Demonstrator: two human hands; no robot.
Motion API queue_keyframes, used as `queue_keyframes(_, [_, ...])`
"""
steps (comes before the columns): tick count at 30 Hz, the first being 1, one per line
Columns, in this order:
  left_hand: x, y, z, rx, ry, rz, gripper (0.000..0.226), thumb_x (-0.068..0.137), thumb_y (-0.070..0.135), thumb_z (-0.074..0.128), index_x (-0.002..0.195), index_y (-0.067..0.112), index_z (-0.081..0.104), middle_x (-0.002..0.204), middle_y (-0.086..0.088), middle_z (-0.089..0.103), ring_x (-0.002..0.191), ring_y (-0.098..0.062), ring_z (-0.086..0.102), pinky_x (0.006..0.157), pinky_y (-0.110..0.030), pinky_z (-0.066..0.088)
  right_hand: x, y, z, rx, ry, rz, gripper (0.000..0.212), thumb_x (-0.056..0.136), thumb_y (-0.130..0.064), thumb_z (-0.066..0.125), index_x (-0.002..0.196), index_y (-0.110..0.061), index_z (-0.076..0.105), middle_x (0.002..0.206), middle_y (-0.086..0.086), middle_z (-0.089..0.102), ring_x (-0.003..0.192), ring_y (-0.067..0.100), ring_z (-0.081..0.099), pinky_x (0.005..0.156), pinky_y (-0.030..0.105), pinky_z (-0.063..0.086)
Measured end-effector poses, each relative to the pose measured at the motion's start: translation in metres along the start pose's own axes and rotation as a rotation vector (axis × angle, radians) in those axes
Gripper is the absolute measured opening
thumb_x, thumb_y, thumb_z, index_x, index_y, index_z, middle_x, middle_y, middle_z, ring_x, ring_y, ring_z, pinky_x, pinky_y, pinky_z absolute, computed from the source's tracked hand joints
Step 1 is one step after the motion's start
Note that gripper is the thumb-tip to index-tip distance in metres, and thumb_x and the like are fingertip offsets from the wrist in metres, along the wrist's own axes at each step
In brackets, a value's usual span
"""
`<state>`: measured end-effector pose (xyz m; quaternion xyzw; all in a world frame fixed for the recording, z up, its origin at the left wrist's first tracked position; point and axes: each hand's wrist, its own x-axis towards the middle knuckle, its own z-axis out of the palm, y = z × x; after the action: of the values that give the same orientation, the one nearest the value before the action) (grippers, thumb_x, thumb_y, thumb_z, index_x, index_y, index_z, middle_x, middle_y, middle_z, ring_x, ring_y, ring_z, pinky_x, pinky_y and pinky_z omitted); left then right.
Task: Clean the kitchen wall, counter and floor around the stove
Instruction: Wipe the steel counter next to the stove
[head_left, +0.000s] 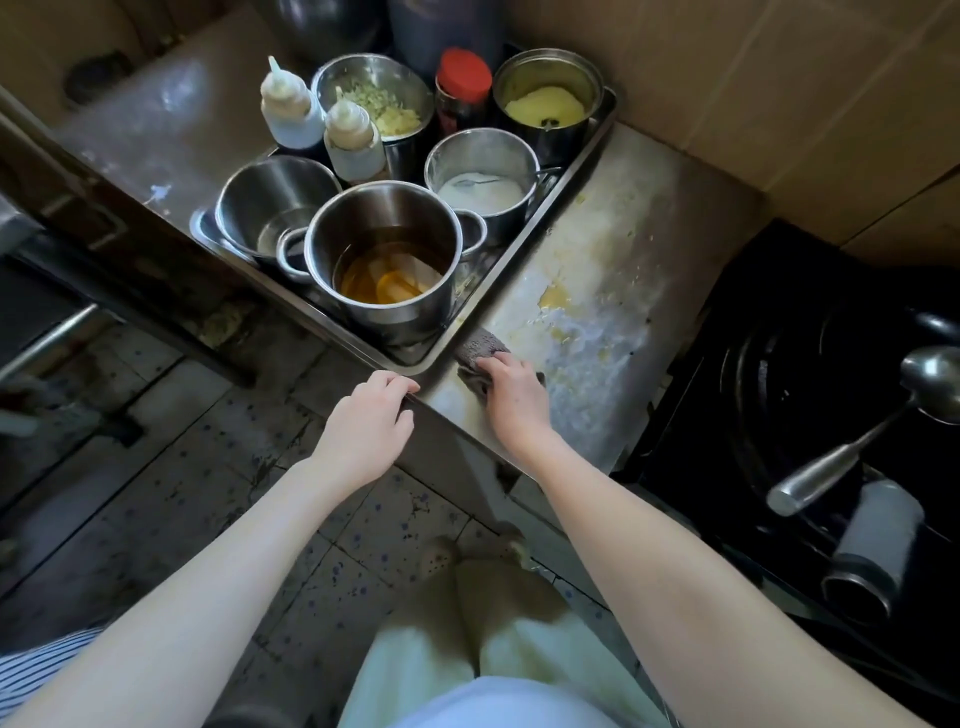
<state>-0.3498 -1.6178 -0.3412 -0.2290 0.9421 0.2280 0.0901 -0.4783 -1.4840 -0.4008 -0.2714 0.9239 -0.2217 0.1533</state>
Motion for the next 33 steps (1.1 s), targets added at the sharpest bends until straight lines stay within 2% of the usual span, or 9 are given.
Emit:
queue_keyframes(3, [0.005,0.009,0.004,0.003,-0.016,0.019,0.035,0.096,0.021,0.044,0.131,0.02,0.049,0.138,0.0,0.044,0.117,-0.021,0.05,0.096,-0.035,0.043,-0.007,0.021,-0.011,0.017,0.045,0.049,0.039,0.09,-0.001,0.05,0.125,-0.018,0.059,0.129,0.006,0.056,0.117,0.029,0.045,0.084,0.044,0.047])
queue_keyframes(7, [0.012,0.024,0.012,0.015,-0.022,0.055,0.036,0.096,0.021,0.044,0.132,0.019,0.048,0.139,-0.001,0.044,0.119,-0.02,0.05,0.095,-0.033,0.042,-0.018,0.058,-0.029,0.034,0.127,0.202,0.039,0.092,-0.004,0.046,0.127,-0.017,0.057,0.133,0.003,0.055,0.118,0.026,0.044,0.089,0.04,0.044])
queue_keyframes(10, [0.019,0.036,0.018,0.022,-0.046,0.076,0.036,0.097,0.021,0.043,0.133,0.019,0.048,0.139,-0.001,0.043,0.116,-0.02,0.051,0.095,-0.035,0.042,-0.028,0.085,-0.041,0.028,0.173,0.299,0.042,0.091,-0.004,0.045,0.129,-0.019,0.056,0.135,0.0,0.052,0.116,0.026,0.043,0.087,0.037,0.044])
queue_keyframes(15, [0.027,0.05,0.026,0.032,-0.057,0.112,0.035,0.097,0.02,0.044,0.131,0.018,0.049,0.138,-0.002,0.044,0.11,-0.02,0.055,0.092,-0.036,0.048,-0.033,0.107,-0.05,0.08,0.233,0.406,0.042,0.089,-0.003,0.049,0.129,-0.017,0.055,0.136,0.002,0.05,0.119,0.026,0.043,0.093,0.037,0.042])
queue_keyframes(20, [0.036,0.053,0.029,0.04,-0.042,0.138,0.034,0.095,0.02,0.045,0.129,0.018,0.05,0.135,-0.003,0.046,0.107,-0.022,0.057,0.088,-0.037,0.049,-0.019,0.086,-0.039,-0.036,0.166,0.308,0.044,0.091,-0.002,0.044,0.132,-0.015,0.051,0.134,0.006,0.051,0.118,0.03,0.042,0.091,0.037,0.041])
queue_keyframes(26, [0.049,0.048,0.03,0.014,-0.041,0.189,0.033,0.095,0.023,0.048,0.128,0.02,0.051,0.134,-0.001,0.048,0.104,-0.018,0.059,0.088,-0.035,0.053,0.014,0.05,-0.03,0.001,0.102,0.237,0.045,0.091,0.001,0.041,0.13,-0.017,0.054,0.133,0.004,0.053,0.121,0.028,0.042,0.09,0.039,0.042])
queue_keyframes(30, [0.064,0.043,0.025,0.015,-0.081,0.269,0.033,0.094,0.022,0.05,0.127,0.02,0.052,0.131,-0.001,0.05,0.104,-0.023,0.059,0.088,-0.04,0.051,0.042,0.024,-0.026,-0.009,0.013,0.114,0.047,0.087,0.002,0.042,0.125,-0.02,0.058,0.128,0.005,0.056,0.116,0.029,0.044,0.088,0.038,0.044])
queue_keyframes(33, [0.072,0.038,0.023,0.02,-0.108,0.315,0.035,0.093,0.023,0.051,0.128,0.019,0.053,0.132,-0.002,0.049,0.107,-0.023,0.058,0.088,-0.039,0.052,0.056,0.018,-0.025,-0.002,-0.026,0.098,0.047,0.085,0.002,0.045,0.124,-0.021,0.059,0.126,0.005,0.056,0.116,0.027,0.045,0.088,0.037,0.045])
